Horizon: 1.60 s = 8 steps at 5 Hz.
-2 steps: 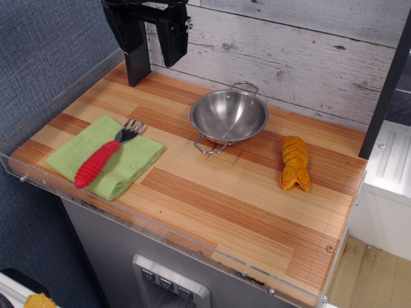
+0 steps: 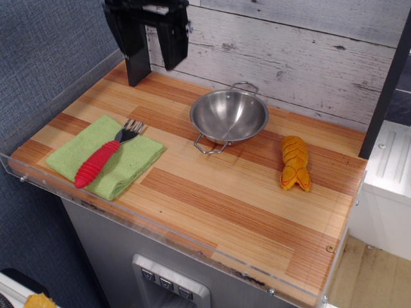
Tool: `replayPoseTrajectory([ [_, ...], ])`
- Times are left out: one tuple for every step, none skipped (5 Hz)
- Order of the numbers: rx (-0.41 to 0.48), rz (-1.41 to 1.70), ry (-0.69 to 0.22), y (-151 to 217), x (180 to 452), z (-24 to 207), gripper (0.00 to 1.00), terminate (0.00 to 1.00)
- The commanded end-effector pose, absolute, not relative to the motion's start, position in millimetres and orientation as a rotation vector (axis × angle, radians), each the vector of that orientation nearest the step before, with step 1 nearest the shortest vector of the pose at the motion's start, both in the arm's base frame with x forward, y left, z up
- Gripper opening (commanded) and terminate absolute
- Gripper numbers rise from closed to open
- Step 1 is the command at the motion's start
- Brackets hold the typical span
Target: PICK UP THE SPOON PUT ON THE ANOTHER SIDE OFTABLE
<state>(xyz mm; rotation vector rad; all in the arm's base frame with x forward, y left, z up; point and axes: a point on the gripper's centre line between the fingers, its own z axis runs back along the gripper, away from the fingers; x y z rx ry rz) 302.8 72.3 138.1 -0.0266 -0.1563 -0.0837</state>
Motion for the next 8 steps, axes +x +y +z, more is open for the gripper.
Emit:
replayPoseTrajectory([
  [0.028, -0.185, -0.271, 38.9, 293.9, 142.0, 1.00, 0.00],
  [0.041, -0.203, -0.264, 50.6, 280.2, 135.7, 1.00, 0.00],
  [0.076, -0.217, -0.230, 71.7, 264.6, 126.0, 1.00, 0.00],
  [0.071, -0.201, -0.171, 92.7, 246.0, 106.8, 1.00, 0.00],
  [0.030, -0.160, -0.133, 103.9, 233.6, 86.6, 1.00, 0.00],
  [0.009, -0.129, -0.099, 107.2, 229.1, 61.7, 1.00, 0.00],
  [-0.019, -0.083, -0.080, 108.2, 226.2, 43.9, 1.00, 0.00],
  [-0.024, -0.050, -0.079, 112.4, 226.1, 37.6, 1.00, 0.00],
])
